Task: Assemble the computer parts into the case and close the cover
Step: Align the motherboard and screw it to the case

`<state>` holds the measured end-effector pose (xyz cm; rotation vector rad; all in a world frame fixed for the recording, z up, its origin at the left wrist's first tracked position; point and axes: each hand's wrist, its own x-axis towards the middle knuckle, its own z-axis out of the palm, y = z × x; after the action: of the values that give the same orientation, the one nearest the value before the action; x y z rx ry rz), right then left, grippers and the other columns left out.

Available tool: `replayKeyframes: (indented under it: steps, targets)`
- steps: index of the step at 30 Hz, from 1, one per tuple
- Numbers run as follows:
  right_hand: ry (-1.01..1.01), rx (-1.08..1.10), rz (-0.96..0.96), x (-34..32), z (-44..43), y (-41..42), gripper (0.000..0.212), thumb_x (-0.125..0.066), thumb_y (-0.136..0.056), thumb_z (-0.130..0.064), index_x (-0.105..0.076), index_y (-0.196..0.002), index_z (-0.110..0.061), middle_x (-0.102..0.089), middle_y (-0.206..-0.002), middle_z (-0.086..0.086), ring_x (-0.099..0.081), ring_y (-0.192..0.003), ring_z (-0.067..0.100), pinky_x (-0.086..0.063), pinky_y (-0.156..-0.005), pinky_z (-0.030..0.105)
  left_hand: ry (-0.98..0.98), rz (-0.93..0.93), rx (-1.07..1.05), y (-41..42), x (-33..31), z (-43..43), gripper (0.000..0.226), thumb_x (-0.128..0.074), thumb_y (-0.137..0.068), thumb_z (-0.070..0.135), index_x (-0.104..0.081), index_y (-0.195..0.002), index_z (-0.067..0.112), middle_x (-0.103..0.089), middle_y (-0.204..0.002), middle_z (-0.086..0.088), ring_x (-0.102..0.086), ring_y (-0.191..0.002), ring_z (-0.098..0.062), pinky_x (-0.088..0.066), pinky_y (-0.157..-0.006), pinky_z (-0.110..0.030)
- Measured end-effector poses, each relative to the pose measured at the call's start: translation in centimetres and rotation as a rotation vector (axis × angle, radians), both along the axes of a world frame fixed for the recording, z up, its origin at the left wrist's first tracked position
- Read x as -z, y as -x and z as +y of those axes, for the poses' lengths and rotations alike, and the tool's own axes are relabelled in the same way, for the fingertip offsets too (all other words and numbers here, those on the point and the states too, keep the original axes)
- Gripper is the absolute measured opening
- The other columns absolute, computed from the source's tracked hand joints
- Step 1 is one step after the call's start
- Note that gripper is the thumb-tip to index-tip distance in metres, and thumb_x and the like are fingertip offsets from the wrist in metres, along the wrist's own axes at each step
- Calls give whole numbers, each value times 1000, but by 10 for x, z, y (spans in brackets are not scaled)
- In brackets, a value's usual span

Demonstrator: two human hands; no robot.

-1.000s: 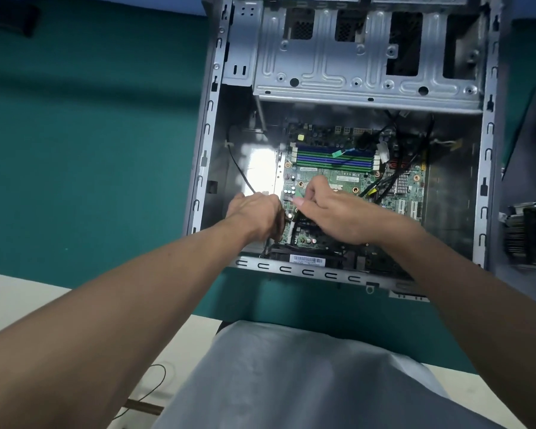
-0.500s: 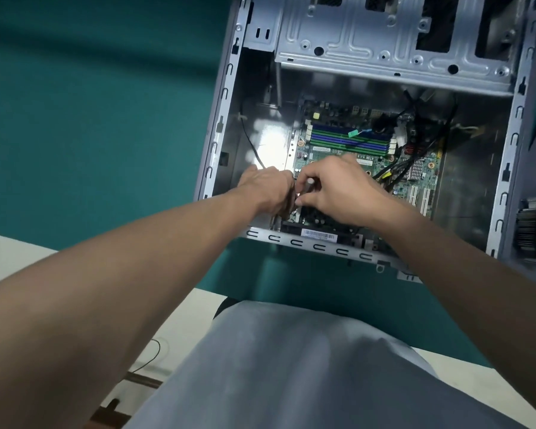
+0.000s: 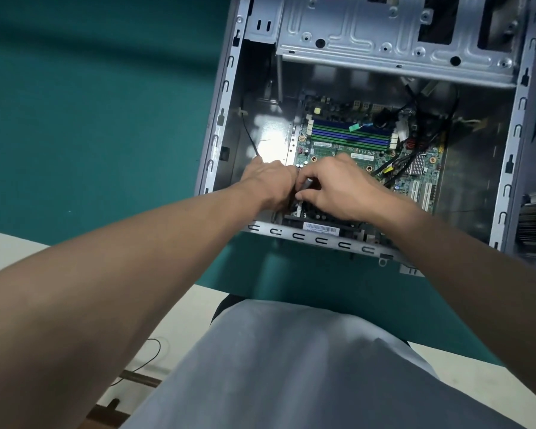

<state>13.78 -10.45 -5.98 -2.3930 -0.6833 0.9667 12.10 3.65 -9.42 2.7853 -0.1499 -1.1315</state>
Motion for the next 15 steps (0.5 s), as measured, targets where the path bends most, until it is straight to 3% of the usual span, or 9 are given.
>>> replayKeyframes:
  steps: [5, 8, 11, 15]
  targets:
    - [-1, -27, -17, 1, 2, 2, 7, -68, -87, -28, -71, -85, -23, -68, -84, -2, -58, -81, 16, -52, -78, 39, 21, -13, -47, 0, 5, 5, 36, -70, -81, 32, -39, -66, 27, -42, -66, 9, -44, -85, -17, -31, -93, -37]
    - [-8, -15, -5, 1, 3, 2, 6, -67, -88, -27, -71, -85, -22, -68, -82, -1, -59, -78, 15, -53, -77, 40, 20, -11, -74, 1, 9, 8, 31, -70, -82, 27, -43, -66, 29, -43, -66, 8, -45, -84, -18, -34, -91, -36]
    - [-17, 8, 11, 3, 2, 1, 6, -67, -88, -26, -71, -88, -21, -69, -88, 1, -58, -87, 20, -53, -81, 42, 34, -5, -106, 1, 10, 9, 24, -73, -81, 27, -49, -75, 28, -44, -67, 8, -47, -83, -19, -36, -84, -34]
    - [-19, 12, 44, 4, 4, 2, 5, -68, -87, -28, -70, -89, -23, -68, -92, 2, -58, -92, 21, -52, -84, 44, 48, -14, -129, 1, 10, 9, 20, -72, -82, 27, -52, -84, 27, -42, -68, 7, -46, -83, -20, -39, -88, -35]
